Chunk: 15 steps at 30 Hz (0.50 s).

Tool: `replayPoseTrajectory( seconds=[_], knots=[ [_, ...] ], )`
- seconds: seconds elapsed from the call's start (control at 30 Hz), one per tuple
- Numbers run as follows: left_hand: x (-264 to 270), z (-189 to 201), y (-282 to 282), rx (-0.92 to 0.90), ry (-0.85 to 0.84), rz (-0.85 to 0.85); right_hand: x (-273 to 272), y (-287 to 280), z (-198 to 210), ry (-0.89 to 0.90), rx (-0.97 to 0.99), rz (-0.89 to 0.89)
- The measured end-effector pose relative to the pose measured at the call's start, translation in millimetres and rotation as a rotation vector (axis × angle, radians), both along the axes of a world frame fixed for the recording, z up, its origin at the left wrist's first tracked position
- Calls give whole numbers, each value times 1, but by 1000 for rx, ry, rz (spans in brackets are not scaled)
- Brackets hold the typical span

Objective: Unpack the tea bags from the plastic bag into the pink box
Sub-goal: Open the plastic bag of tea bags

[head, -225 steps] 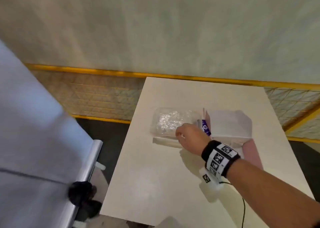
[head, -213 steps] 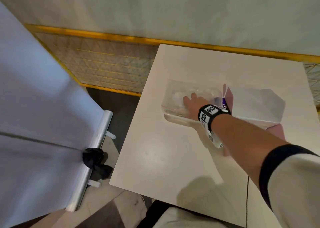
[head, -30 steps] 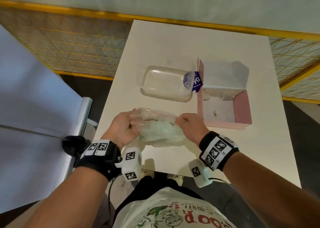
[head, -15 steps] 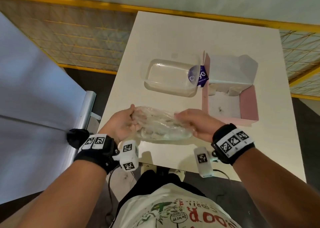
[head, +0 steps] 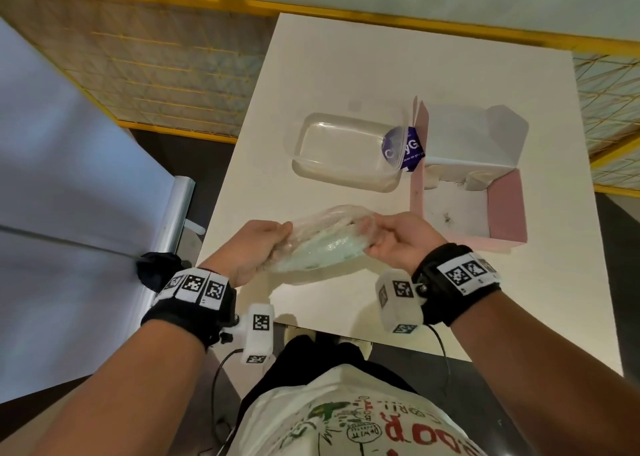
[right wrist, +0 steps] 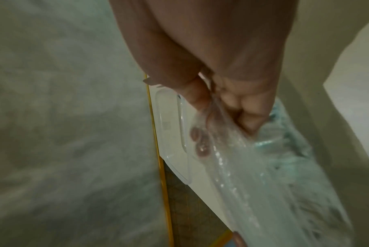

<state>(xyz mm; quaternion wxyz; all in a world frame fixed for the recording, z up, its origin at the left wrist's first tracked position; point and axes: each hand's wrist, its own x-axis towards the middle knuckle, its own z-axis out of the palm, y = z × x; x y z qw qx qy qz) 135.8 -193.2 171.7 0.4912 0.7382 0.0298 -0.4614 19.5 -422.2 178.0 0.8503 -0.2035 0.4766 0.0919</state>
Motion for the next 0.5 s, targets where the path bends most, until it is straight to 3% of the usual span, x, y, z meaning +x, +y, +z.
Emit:
replayPoseTrajectory(
  seconds=[0.07,0.13,0.2,0.27,0.33,0.4,0.5],
  knots=[
    [2,-4,-2,-49,107,158,-3,3,-2,-69,67,19],
    [6,-7,-6,-206,325,419,-8,3,-2,-120,36,89],
    [7,-5,-10,-324,513,615,-14,4,-2,-147,-60,230],
    [5,-6,-16,-485,723,769,-16,7,-6,-103,-293,378],
    [0,-9,-22,-591,827,785,-13,12,-13,23,-629,488],
    [1,-13,-22,-567,744,656,-11,15,-24,119,-805,516],
    [6,-20,-14,-572,622,403,-11,12,-35,118,-613,361]
  ],
)
